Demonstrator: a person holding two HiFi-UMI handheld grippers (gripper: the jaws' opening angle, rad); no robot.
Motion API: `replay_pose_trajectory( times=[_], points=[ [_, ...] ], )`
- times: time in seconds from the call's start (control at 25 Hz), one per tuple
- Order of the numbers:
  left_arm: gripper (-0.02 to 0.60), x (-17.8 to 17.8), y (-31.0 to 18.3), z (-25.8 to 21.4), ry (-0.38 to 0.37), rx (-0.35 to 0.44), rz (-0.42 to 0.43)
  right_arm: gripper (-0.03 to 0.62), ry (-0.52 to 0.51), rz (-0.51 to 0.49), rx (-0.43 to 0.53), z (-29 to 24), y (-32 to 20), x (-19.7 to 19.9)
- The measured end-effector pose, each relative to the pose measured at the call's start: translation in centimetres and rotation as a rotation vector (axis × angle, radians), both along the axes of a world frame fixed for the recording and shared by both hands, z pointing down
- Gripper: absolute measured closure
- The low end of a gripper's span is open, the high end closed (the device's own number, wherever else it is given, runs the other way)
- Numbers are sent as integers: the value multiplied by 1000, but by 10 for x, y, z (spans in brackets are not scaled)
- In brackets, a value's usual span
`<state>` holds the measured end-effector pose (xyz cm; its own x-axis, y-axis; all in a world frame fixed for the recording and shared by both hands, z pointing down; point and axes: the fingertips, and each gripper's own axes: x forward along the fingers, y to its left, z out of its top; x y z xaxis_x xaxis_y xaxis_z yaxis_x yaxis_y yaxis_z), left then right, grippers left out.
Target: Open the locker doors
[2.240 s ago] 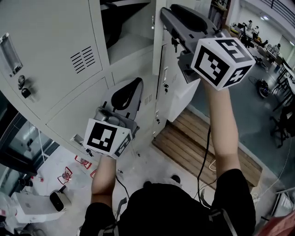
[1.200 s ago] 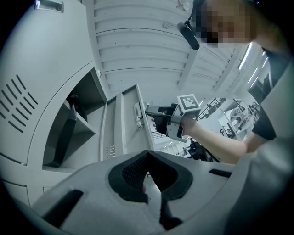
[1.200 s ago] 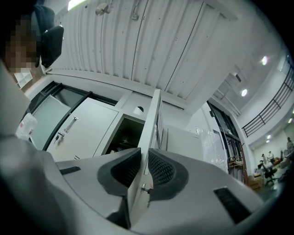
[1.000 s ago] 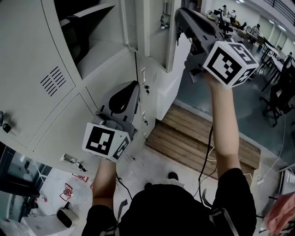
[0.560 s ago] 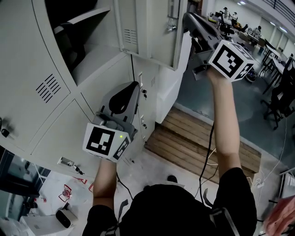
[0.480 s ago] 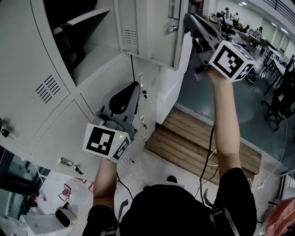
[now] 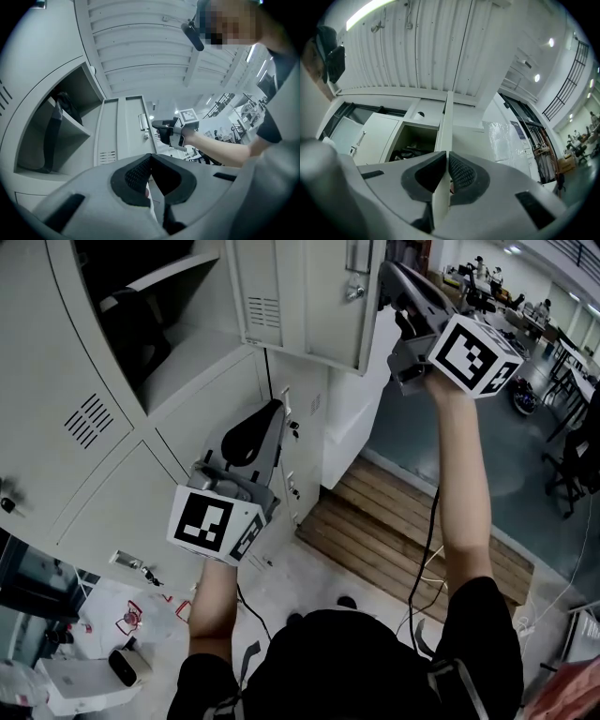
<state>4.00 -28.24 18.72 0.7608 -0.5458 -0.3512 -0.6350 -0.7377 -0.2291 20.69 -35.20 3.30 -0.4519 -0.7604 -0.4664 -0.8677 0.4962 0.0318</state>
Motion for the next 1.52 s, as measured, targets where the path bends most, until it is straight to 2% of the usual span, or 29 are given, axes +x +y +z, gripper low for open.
replay_pose_trajectory(
  times=[0.76, 1.28, 1.52],
  points=[
    [566, 21, 4, -2, -36, 4, -132, 572, -65, -114, -17, 1, -29, 29],
    [566, 48, 1, 3, -62, -9, -189, 572, -57, -198, -38, 22, -34, 43],
    [566, 68, -6, 6, -52, -19, -206, 572, -12, -252, -43, 39, -23, 43]
  ],
)
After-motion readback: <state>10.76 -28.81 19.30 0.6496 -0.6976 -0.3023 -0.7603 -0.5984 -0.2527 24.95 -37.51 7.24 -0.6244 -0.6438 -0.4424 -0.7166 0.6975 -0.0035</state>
